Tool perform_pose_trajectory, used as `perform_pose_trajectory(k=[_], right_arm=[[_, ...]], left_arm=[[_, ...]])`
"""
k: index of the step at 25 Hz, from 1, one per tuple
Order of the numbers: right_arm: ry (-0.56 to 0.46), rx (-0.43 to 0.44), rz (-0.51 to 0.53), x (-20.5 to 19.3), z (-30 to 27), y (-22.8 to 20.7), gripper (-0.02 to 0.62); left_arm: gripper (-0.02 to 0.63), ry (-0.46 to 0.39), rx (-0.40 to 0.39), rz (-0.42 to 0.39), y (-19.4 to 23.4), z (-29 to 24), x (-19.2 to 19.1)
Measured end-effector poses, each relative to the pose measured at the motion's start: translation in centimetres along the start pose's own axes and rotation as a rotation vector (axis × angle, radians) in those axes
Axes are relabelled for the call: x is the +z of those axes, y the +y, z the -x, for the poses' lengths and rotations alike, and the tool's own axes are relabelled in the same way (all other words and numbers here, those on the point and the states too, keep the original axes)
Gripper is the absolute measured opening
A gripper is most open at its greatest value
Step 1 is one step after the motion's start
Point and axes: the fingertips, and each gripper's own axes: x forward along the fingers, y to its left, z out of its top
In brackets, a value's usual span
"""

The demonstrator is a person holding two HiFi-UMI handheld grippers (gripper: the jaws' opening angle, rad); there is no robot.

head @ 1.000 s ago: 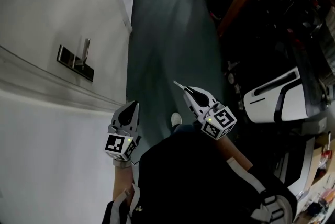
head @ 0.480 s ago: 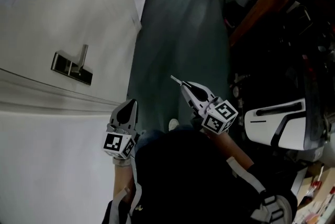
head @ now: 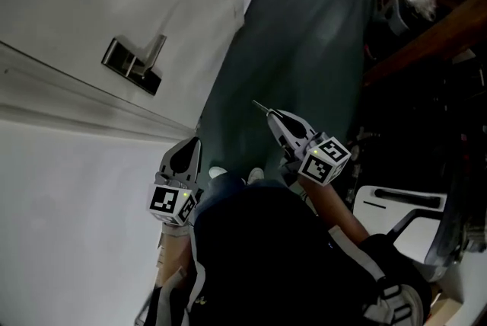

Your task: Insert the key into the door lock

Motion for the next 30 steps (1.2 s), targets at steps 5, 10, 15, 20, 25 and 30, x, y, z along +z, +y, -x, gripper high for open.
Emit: perform_pose_trajectory(k=[5, 10, 15, 20, 25, 30], right_arm=[[0.057, 0.058, -0.042, -1.1, -4.9, 1.0, 0.034], [0.111, 0.109, -0.091, -2.3, -9.4, 2.3, 0.033], [0.144, 0.133, -0.142, -3.7, -13.8, 3.6, 0.034], [0.171, 0.136, -0.218, -5.7, -17.6, 4.2, 0.034], [0.176, 0.139, -0.287, -7.7, -20.8, 4.9, 0.034], [0.164, 0.130, -0.400, -9.1, -23.7, 5.1, 0.034]], left_arm=[[0.008, 0.003, 0.072, 0.016, 3.7, 1.5, -0.5], [0.008, 0.006, 0.122, 0.041, 6.4, 3.2, -0.7], [0.008, 0.013, 0.139, 0.056, 9.2, 4.4, -1.1], [0.008, 0.012, 0.143, 0.068, 11.9, 5.8, -1.6], [0.008, 0.028, 0.101, 0.073, 13.8, 6.8, -2.7], [0.008, 0.025, 0.086, 0.088, 15.4, 7.5, -3.2]])
